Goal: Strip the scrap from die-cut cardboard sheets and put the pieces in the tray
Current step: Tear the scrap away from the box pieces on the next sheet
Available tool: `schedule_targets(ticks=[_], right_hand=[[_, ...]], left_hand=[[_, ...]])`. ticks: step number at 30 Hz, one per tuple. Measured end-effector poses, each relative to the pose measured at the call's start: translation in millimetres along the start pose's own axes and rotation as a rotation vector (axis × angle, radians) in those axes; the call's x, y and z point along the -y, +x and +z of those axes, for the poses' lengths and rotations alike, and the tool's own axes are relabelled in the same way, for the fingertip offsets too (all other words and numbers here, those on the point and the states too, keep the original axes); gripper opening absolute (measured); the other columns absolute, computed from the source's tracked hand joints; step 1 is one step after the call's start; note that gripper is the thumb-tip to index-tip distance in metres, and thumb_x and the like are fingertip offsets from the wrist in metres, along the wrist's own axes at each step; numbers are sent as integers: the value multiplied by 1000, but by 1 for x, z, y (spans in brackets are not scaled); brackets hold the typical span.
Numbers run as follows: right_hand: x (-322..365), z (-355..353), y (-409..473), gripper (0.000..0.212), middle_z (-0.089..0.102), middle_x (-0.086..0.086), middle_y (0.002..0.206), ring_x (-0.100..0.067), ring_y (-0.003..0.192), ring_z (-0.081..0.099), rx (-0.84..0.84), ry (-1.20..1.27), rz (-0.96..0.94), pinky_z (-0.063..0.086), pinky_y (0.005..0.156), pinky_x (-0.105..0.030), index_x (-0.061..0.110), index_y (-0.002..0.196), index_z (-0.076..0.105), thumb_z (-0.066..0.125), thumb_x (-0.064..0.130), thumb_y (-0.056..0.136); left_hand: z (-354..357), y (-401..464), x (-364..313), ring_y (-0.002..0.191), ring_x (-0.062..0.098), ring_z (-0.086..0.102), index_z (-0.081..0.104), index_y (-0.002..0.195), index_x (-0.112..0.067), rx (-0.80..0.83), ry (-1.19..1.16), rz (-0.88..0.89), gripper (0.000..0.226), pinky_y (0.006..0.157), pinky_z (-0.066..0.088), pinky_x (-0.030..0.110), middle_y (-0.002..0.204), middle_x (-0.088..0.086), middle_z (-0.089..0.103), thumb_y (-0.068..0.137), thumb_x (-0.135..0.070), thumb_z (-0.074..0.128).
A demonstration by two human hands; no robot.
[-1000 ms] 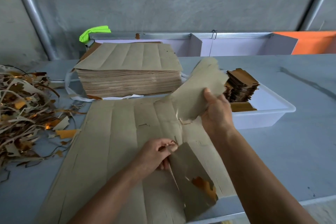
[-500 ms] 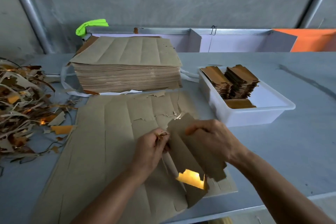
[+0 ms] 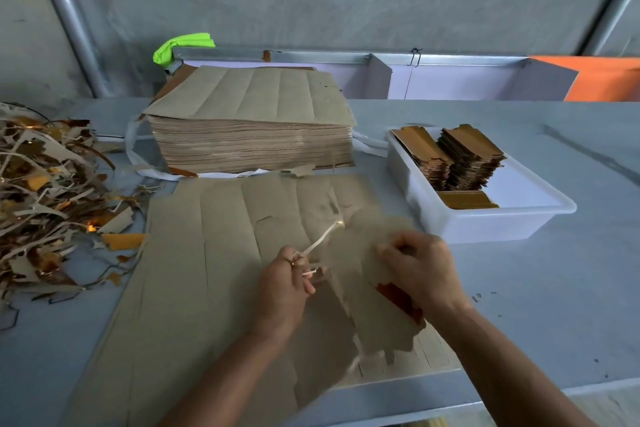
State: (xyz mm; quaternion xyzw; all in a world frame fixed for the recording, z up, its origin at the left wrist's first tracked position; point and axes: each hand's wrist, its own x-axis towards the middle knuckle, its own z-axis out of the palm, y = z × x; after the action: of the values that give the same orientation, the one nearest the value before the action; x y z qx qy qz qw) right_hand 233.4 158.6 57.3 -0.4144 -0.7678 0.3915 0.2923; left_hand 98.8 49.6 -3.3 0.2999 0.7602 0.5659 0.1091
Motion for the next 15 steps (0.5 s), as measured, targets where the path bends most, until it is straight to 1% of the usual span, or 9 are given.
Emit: schedule_targets(ticks=[2,3,4,5,7,8,12,14,15], right_hand=[[-7,0,-2,18,63,-4,81,-25,83,62,-71,261,179,58,72,-44,13,74,65,66,25,86],[-10,-1,-3,19,63,-7,84,-28,85,62,-126,343,224,58,70,-50,12,76,64,65,27,87],[-11,-1,-3,19,62,-7,86,-29,85,61,-186,412,249,58,67,-51,13,77,62,64,29,88],[-12,-3,-2,19,61,-6,86,-28,84,60,-247,470,259,58,61,-48,14,78,61,63,29,89],[-11,-9,3,17,58,-4,84,-25,78,58,-366,566,244,52,47,-33,17,78,57,60,27,91],[-10,-12,6,17,58,-3,82,-23,77,56,-414,601,229,48,46,-29,18,77,55,59,26,91],[-5,-24,20,21,54,1,77,-22,75,53,-558,637,166,48,59,-35,20,74,50,54,21,94],[-3,-30,25,21,53,3,78,-16,73,52,-601,640,140,47,58,-29,21,74,48,51,20,95],[-3,-33,28,19,53,4,79,-14,72,51,-610,628,132,46,56,-26,19,77,48,50,20,96]], left_hand=[[0,2,6,48,13,48,43,67,-20,6,49,14,35,53,42,24,55,1,53,96,1,40],[-1,1,8,49,13,49,42,68,-20,20,59,19,35,53,42,24,54,0,53,96,1,40],[-2,1,9,50,14,50,42,68,-21,43,77,27,35,55,42,26,54,0,53,95,1,40],[-4,0,10,52,14,51,42,69,-22,68,105,47,35,57,42,26,55,0,54,94,3,40],[-5,-1,11,53,11,52,43,71,-22,99,182,117,37,59,42,26,57,2,56,90,9,39],[-5,-2,11,54,9,52,45,73,-20,102,201,144,36,59,41,25,58,2,56,87,12,39],[-7,-4,11,57,16,53,51,78,-8,65,92,139,23,62,43,29,61,11,60,92,7,41],[-9,-5,9,57,21,54,49,74,-8,33,-49,105,26,59,47,30,62,13,60,96,4,40],[-10,-5,7,57,22,54,48,73,-7,10,-153,63,29,56,47,26,61,11,60,97,5,38]])
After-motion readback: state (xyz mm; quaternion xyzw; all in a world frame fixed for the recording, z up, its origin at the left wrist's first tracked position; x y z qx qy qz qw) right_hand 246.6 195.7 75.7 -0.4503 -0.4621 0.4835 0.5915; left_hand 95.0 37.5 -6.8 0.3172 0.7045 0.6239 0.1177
